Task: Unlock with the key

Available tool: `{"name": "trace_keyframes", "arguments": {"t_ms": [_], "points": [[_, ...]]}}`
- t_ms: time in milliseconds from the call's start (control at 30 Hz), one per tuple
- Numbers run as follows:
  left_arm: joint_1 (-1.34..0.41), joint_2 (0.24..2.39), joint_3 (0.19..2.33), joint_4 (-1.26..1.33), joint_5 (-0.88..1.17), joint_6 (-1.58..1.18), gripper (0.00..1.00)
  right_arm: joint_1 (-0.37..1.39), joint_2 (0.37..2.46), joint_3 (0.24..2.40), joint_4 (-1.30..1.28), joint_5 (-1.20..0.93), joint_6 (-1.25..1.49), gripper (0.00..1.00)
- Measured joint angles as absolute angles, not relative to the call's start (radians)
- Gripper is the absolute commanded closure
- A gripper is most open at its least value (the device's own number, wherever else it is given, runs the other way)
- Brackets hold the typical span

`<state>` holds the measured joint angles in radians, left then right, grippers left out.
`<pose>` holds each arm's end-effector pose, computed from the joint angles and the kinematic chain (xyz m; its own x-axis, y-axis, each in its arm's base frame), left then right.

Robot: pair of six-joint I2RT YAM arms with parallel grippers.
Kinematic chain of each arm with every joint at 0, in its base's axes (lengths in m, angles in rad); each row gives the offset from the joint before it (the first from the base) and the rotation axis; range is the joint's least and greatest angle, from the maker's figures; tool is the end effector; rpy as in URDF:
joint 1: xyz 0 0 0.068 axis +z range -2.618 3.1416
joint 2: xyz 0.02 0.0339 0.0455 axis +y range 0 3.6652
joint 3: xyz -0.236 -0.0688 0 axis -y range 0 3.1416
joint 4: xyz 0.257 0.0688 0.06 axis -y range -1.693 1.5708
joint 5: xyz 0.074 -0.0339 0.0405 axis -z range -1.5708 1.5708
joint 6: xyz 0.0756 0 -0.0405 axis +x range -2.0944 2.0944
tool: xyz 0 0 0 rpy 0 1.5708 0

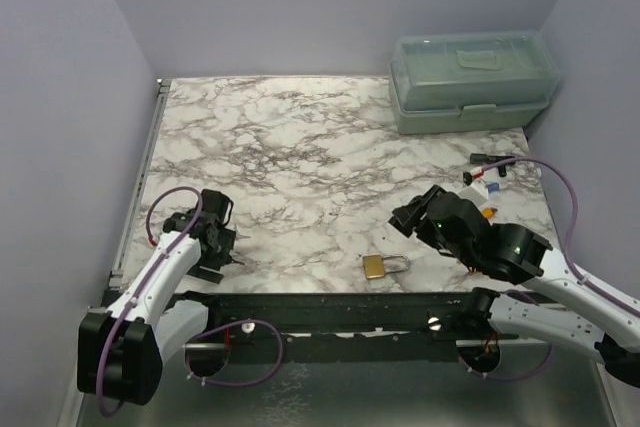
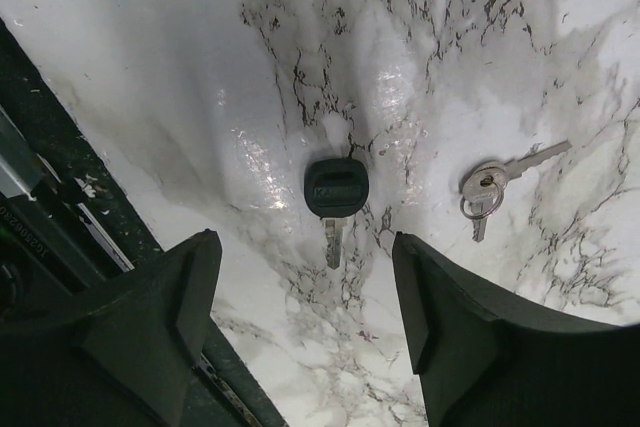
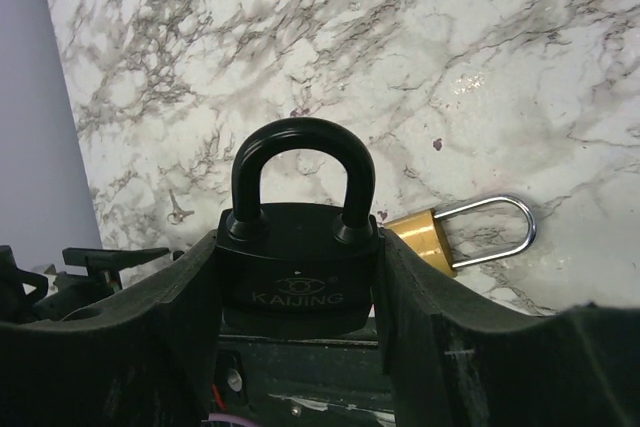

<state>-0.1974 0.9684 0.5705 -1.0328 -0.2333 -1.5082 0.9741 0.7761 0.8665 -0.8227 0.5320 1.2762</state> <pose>0.1672 -0.0156 0.1176 -0.2196 -0.9463 -0.2372 -0.9591 0.2539 -0.1250 0.1472 0.1485 0.2687 -0.5884 0.6014 -0.5404 0.2141 0.7604 0.6131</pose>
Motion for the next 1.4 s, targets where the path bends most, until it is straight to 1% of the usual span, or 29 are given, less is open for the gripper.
{"name": "trace_keyframes", "arguments": {"t_ms": [100,200,400,500,633,767,833,900,967,1100,1200,1267,1400], "points": [[-0.196,0.984,0.561,-1.008,-0.234,-1.519,0.3,0.974,0.765,0.867,-0.844,0.542,1.284,1.0],[-0.188,1.013,0.551,-0.984,-0.236,-1.522,0.35,0.974,0.764,0.867,-0.866,0.546,1.287,1.0],[-0.169,1.086,0.545,-0.941,-0.25,-1.505,0.5,0.974,0.765,0.867,-0.895,0.557,1.301,1.0],[-0.163,1.126,0.549,-0.933,-0.261,-1.483,0.51,0.974,0.762,0.866,-0.912,0.561,1.311,1.0],[-0.16,1.189,0.584,-0.939,-0.263,-1.447,0.5,0.974,0.749,0.865,-0.927,0.564,1.321,1.0],[-0.157,1.208,0.595,-0.939,-0.262,-1.419,0.44,0.974,0.743,0.865,-0.93,0.565,1.33,1.0],[-0.156,1.202,0.592,-0.94,-0.261,-1.411,0.44,0.974,0.743,0.865,-0.931,0.566,1.335,1.0],[-0.154,1.187,0.582,-0.938,-0.259,-1.406,0.48,0.974,0.743,0.865,-0.934,0.566,1.336,1.0],[-0.152,1.172,0.573,-0.929,-0.256,-1.404,0.57,0.974,0.743,0.865,-0.94,0.567,1.34,1.0],[-0.152,1.124,0.543,-0.912,-0.243,-1.403,0.66,0.974,0.743,0.865,-0.944,0.569,1.347,1.0],[-0.15,1.083,0.524,-0.907,-0.235,-1.401,0.74,0.974,0.743,0.863,-0.944,0.569,1.353,1.0],[-0.15,1.065,0.515,-0.903,-0.232,-1.396,0.78,0.974,0.743,0.862,-0.944,0.57,1.354,1.0],[-0.146,1.053,0.505,-0.896,-0.216,-1.392,0.79,0.974,0.744,0.861,-0.944,0.572,1.361,0.99]]}}
